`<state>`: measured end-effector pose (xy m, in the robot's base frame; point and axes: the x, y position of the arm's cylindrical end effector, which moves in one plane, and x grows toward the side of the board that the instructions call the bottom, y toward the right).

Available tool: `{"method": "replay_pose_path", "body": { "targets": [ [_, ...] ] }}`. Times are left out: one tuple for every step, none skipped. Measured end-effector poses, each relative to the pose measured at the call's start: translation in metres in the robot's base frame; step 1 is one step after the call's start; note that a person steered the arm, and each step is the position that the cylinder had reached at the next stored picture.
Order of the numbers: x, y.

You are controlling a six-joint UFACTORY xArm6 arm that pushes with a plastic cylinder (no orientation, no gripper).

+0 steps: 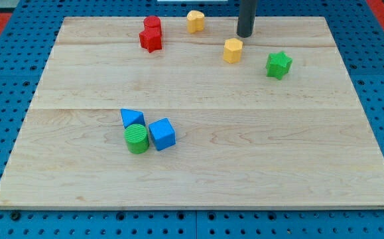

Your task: Place the heart in between the red blocks in a diagonal line

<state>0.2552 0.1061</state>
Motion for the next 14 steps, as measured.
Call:
{"method": "replay_pose_path", "body": {
  "targets": [
    [0.033,-0.031],
    [0.056,-0.046],
    [0.037,-0.044],
    [-0.014,-0.022],
    [-0.05,-0.015],
    [-0.061,-0.042],
    [-0.063,-0.043],
    [-0.061,-0.082],
    [-0.063,-0.124],
    [-0.062,-0.174],
    [-0.058,-0.19],
    [-0.03,-0.18],
    [0.003,-0.21],
    [0.015,-0.204]
  ]
}}
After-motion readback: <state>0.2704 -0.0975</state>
